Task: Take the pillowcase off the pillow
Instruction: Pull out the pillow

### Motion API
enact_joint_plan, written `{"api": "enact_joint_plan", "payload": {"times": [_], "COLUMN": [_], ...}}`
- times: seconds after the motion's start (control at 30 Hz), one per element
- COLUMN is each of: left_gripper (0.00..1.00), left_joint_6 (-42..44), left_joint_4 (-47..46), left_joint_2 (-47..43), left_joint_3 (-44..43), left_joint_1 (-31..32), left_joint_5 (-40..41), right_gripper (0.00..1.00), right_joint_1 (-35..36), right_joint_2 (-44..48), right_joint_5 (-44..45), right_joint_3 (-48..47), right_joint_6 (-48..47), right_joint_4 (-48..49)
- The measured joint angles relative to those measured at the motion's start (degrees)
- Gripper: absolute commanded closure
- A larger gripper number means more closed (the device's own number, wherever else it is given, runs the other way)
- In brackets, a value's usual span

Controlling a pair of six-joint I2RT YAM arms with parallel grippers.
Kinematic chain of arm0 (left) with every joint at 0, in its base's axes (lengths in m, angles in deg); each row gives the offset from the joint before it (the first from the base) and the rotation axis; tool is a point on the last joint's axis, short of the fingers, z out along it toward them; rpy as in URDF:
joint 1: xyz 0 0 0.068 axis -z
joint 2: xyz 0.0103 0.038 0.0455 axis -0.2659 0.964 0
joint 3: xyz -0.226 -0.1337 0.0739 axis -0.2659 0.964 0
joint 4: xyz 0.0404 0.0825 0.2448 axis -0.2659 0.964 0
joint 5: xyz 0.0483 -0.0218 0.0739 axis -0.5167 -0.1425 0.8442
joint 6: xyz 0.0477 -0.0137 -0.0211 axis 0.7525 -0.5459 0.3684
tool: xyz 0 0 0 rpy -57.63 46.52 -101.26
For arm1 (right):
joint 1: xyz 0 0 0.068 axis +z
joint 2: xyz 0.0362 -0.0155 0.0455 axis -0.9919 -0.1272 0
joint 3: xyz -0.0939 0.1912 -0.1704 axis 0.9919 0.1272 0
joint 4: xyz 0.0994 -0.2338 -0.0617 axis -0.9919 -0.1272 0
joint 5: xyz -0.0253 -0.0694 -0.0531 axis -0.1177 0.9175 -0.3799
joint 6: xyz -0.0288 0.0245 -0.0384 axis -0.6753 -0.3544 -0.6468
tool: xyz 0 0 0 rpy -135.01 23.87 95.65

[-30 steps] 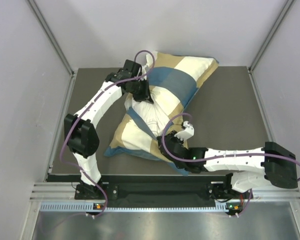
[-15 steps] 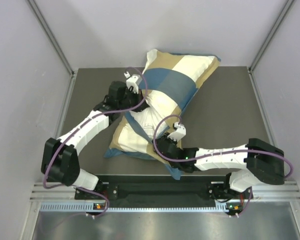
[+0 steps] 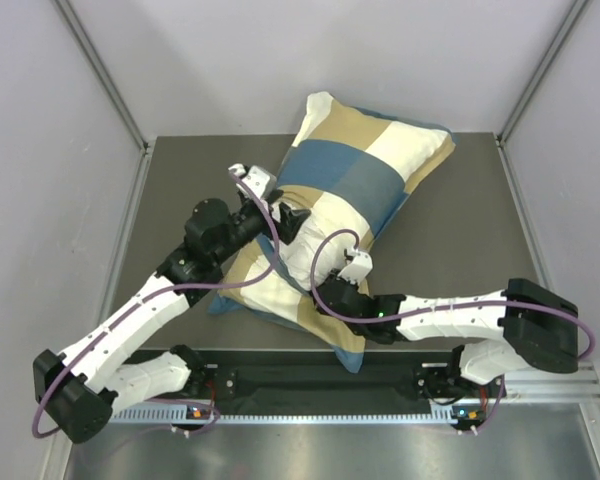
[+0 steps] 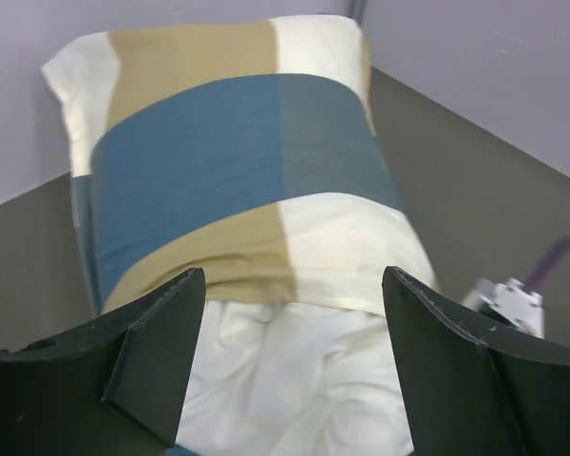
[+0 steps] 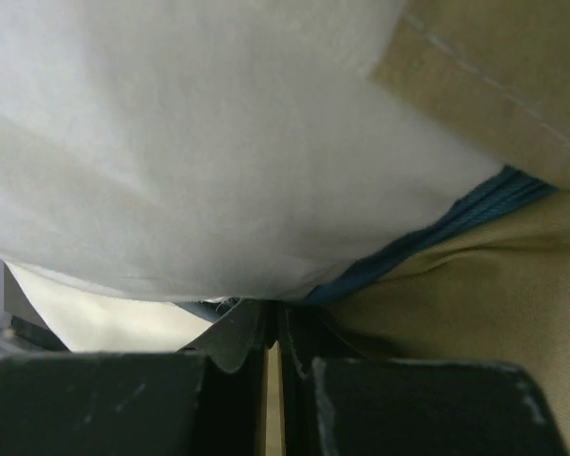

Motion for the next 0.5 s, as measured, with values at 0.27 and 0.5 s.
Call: {"api": "enact_joint_plan", "payload": {"times": [0.27, 0.5], "left_gripper": [0.23, 0.22], "left_joint_6": [0.02, -1.62], "left_joint_4": [7.13, 11.85], "left_joint_2": [-0.50, -4.44], "left_joint_3": [1.29, 7.56], "left_joint_1": [8.00, 14.03], "left_joint_5": [1.18, 5.22], "right_gripper": [1.00, 1.00], "right_joint_1": [0.00, 0.00], "right_joint_2": [2.03, 2.60], "right_joint_5": [-0.92, -1.09], "right_joint_3": [0.33, 0.35], "right_joint_6": [0.00, 0.07], "right_joint_4": [-1.75, -2.64]}}
